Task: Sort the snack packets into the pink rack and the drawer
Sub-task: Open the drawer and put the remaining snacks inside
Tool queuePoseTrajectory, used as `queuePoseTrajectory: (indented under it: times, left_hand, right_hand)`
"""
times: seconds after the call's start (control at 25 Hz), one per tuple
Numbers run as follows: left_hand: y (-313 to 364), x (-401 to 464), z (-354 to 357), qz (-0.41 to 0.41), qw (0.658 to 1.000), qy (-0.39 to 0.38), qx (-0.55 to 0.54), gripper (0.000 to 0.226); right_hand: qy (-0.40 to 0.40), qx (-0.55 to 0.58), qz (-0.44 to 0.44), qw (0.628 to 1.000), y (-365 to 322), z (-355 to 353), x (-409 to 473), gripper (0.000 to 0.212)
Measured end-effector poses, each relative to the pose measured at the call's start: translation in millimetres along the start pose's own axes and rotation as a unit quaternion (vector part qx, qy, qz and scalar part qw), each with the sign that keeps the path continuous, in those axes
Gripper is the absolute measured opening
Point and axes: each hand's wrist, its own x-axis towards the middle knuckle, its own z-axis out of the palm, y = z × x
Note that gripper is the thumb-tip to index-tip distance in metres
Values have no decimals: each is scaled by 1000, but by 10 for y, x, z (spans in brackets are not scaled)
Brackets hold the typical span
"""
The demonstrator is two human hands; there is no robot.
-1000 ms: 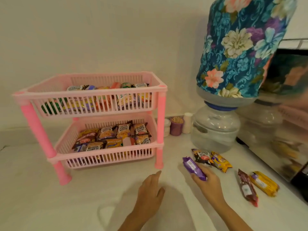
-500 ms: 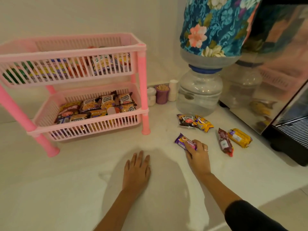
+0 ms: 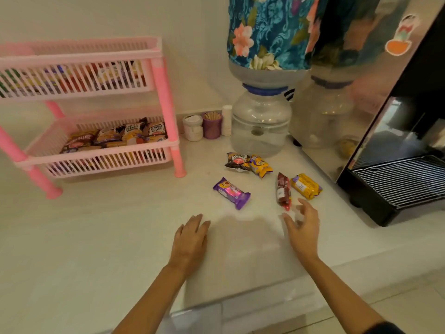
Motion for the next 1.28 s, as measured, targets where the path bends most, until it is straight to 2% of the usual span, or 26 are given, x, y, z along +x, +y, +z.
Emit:
queuePoseTrajectory:
  times: [0.08,0.16,0.28,0.36,0.4,0.48,0.56,0.72,0.84,0.92,0.96,1.0,1.04,1.08,1.12,1.16,1.2,1.28]
  left_hand:
    - [377,-142,73,-19,998,48,-23,44]
    - [645,-277,129,-50,995,89,-19,49]
    - [899,-424,198,-89,990,112,-5,51]
    - [1030,-513,217,-111,988,106,1,54]
    - [1094,-566,223,-124,987,104,4,54]
    - [1210,-690,247,-146,983,111,13,47]
    - [1284,-785,259,-169,979,116,14,35]
    - [1450,-929,281,-192,975,112,-4,36]
    - [1564,-1126,369,-169,973,156,-37,39]
    - [1645,-1310,487,-132,965,223,-48,29]
    - [1703,-1402,534,-116,964,235,-40,20]
    - [1752,-1472,580,-101,968,229,-26,23]
    - [1784,-1518,617,-88,974,207,-12,36]
    - [1801,-1539,645,-81,980,183,-2,50]
    - [1802,-1549,648,-75,983,169,1,59]
    - [1782,-1555,641,-69,985,158,0,62]
    - [1763,-1557,617,-64,988,142,-5,58]
    - [1714,-1598,607,-52,992,116,-17,40]
  right_hand:
    - [33,4,19,999,217,-415,20,34]
    - [77,-9,39,996,439,-766,-4,32]
    - [148,63,181,970,711,-1123,-86,34]
    - [159,132,338,918,820,-1230,-91,49]
    - [144,213,405,877,842,-1262,-84,54]
    - [59,394,463,792,849,-1342,-92,46]
    - [7,461,467,754,866,-1406,-101,37]
    - [-38,463,447,765,884,-1526,-148,45]
    - [-66,386,451,802,948,-1654,-238,28]
    - [-82,249,410,874,1050,-1752,-336,16]
    - [-78,139,351,923,1106,-1813,-389,19]
    - [-72,15,251,965,1167,-1870,-437,27]
    - [-82,-86,123,985,1231,-1906,-477,33]
    - [-105,-163,-12,981,1267,-1920,-504,35]
    - [-136,-209,-122,961,1276,-1919,-527,33]
    - [-167,-233,-198,937,1271,-1917,-538,30]
    - [-193,-241,-247,919,1270,-1912,-546,28]
    - [-226,-233,-283,903,1274,-1930,-587,26]
